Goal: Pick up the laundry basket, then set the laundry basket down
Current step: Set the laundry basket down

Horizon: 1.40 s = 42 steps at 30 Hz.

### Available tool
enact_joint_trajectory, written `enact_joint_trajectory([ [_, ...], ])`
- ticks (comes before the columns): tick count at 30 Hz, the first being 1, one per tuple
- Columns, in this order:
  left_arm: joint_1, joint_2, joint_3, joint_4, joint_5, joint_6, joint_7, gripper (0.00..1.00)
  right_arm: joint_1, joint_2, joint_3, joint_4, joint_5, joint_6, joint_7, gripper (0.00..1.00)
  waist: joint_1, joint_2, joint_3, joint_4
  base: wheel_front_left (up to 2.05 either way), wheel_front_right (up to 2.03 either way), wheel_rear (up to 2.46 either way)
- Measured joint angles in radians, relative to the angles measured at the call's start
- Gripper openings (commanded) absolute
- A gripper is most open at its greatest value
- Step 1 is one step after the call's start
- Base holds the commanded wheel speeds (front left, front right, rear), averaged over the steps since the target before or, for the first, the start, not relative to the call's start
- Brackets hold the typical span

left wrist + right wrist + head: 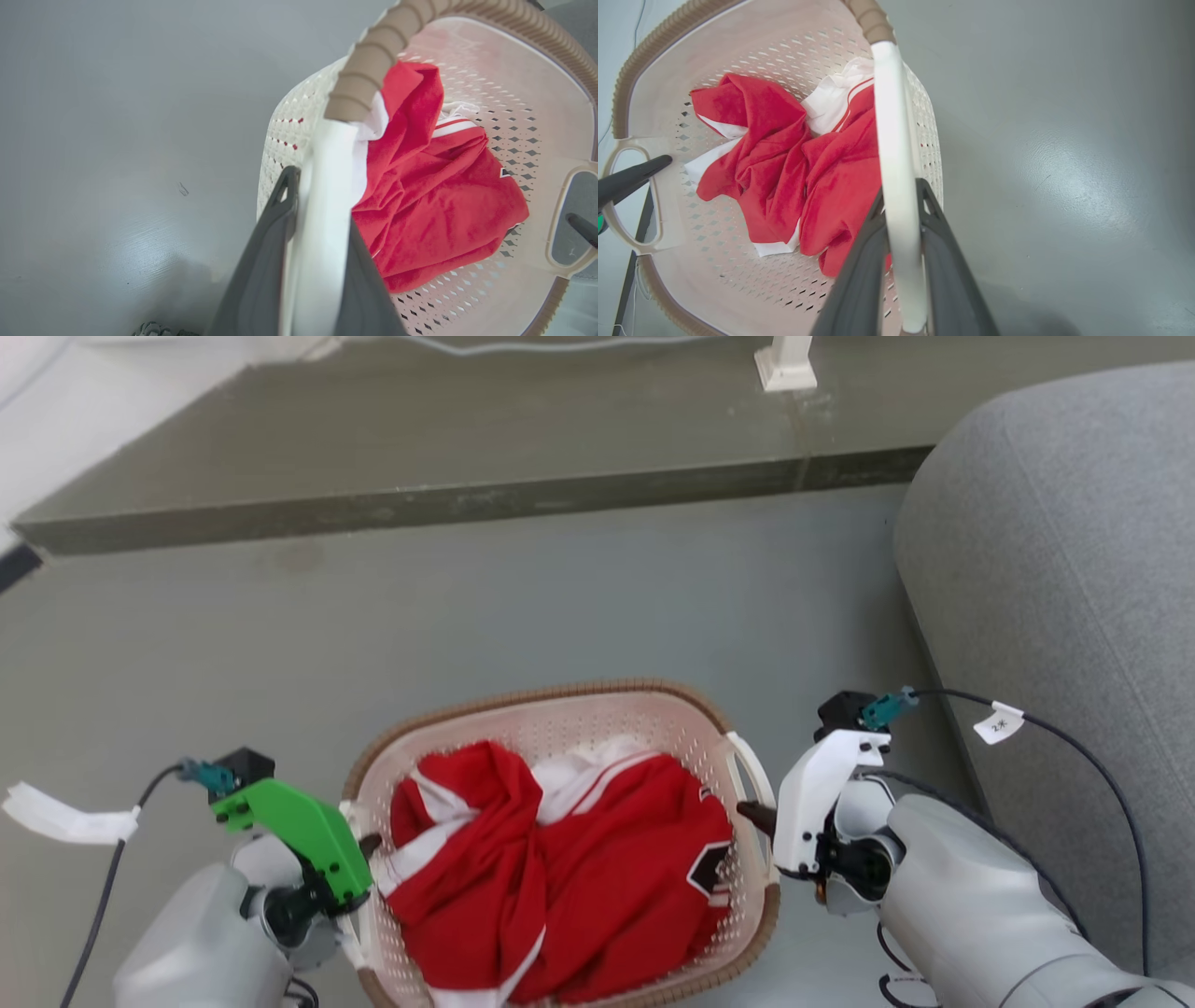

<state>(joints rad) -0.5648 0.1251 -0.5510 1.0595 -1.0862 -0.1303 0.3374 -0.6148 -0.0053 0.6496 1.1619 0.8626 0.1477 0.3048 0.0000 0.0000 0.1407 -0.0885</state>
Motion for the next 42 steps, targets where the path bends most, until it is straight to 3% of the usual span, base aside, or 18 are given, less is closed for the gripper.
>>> enact_joint_trajectory([
  [18,-0.134,-0.004,-0.03,0.004,0.071,0.009,-0.098,0.0,-0.094,-0.004,0.003,-0.018,-0.016,-0.019,-0.103,0.0,0.0,0.0,0.185,-0.006,0.0,0.0,0.0],
  [42,-0.282,-0.013,-0.05,0.012,0.175,0.029,-0.309,0.0,-0.227,-0.01,0.03,-0.032,-0.081,-0.063,-0.291,0.0,0.0001,0.0,0.508,-0.007,0.0,0.0,0.0],
])
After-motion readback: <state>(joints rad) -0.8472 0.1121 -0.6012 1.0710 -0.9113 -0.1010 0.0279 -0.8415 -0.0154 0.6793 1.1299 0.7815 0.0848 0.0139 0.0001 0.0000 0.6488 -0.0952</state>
